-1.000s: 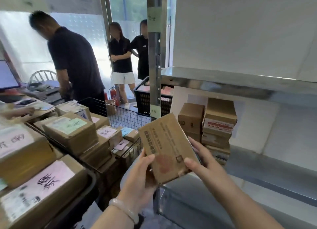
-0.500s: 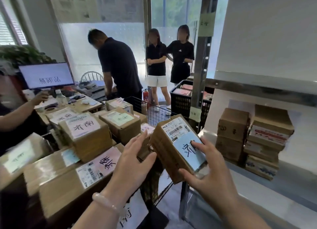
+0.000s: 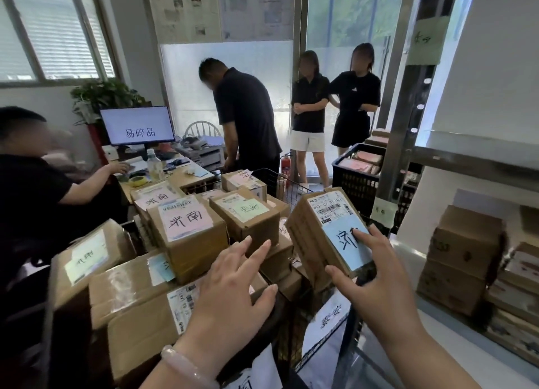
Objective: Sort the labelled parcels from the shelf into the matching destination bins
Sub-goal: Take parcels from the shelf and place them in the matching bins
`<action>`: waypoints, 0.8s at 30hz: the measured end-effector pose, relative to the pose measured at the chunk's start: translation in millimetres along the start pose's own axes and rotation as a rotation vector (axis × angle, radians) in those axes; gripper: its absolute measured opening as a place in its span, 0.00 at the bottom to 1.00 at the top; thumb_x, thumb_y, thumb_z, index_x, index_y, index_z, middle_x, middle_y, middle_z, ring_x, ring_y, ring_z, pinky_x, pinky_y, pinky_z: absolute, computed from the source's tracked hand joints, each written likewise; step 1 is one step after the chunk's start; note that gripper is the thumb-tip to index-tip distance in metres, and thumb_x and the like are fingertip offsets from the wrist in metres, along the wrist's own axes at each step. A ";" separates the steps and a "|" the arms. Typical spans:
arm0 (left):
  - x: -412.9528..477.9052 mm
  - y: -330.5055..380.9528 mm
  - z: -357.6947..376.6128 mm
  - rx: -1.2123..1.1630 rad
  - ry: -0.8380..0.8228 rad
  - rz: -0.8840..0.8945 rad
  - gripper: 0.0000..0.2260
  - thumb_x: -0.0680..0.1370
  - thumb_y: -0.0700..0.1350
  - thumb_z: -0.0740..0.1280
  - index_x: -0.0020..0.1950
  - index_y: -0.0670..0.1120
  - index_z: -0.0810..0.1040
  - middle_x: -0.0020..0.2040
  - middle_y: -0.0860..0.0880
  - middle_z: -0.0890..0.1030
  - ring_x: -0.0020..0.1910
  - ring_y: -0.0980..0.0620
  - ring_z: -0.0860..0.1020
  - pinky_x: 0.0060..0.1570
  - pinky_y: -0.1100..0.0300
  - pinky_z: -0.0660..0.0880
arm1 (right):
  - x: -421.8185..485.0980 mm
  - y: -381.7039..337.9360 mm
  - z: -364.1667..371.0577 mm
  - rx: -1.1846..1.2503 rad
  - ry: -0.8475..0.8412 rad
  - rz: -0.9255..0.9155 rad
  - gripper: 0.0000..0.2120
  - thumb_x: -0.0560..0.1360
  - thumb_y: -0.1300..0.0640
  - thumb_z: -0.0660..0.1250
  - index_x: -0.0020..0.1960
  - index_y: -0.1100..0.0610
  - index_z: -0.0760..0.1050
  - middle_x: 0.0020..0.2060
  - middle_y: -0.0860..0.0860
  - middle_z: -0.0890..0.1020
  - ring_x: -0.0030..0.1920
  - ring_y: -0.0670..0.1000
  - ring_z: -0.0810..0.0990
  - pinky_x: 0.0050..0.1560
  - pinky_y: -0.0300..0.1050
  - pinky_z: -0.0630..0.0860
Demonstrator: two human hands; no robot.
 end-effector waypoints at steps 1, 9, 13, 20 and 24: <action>5.0 2.2 4.2 0.029 -0.003 0.009 0.31 0.78 0.62 0.61 0.76 0.70 0.49 0.79 0.63 0.50 0.76 0.63 0.43 0.74 0.57 0.47 | 11.1 3.9 2.3 -0.008 -0.005 0.005 0.36 0.64 0.41 0.77 0.68 0.39 0.67 0.68 0.32 0.61 0.64 0.30 0.59 0.63 0.43 0.66; 56.9 4.8 27.2 0.167 0.034 -0.030 0.33 0.77 0.66 0.58 0.76 0.69 0.43 0.79 0.62 0.47 0.76 0.62 0.41 0.72 0.57 0.39 | 83.9 23.1 34.4 -0.010 -0.083 -0.093 0.36 0.64 0.41 0.77 0.68 0.39 0.68 0.72 0.42 0.64 0.66 0.37 0.59 0.67 0.47 0.64; 76.1 3.9 17.7 0.223 0.100 -0.054 0.33 0.77 0.66 0.59 0.76 0.68 0.44 0.79 0.61 0.49 0.77 0.59 0.44 0.74 0.55 0.43 | 118.6 4.2 48.0 0.078 -0.085 -0.164 0.36 0.64 0.46 0.79 0.68 0.40 0.69 0.70 0.40 0.65 0.66 0.38 0.61 0.64 0.43 0.64; 71.4 6.3 -29.7 0.206 0.241 -0.093 0.32 0.75 0.66 0.58 0.77 0.68 0.49 0.77 0.63 0.54 0.75 0.63 0.47 0.72 0.60 0.48 | 146.3 -66.0 72.9 0.240 -0.112 -0.345 0.36 0.62 0.45 0.79 0.67 0.39 0.69 0.73 0.45 0.67 0.70 0.42 0.63 0.66 0.45 0.64; 46.7 -10.6 -62.6 0.299 0.311 -0.189 0.31 0.74 0.67 0.55 0.76 0.69 0.49 0.78 0.62 0.56 0.76 0.60 0.48 0.72 0.61 0.46 | 140.0 -119.8 85.1 0.398 -0.150 -0.416 0.36 0.60 0.36 0.71 0.67 0.39 0.69 0.72 0.44 0.67 0.70 0.42 0.65 0.64 0.40 0.67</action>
Point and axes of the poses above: each hand's wrist, its own x-axis towards the middle knuckle, its own z-axis out of the palm, y = z × x, the point moved 8 cm from there along x, towards the middle knuckle
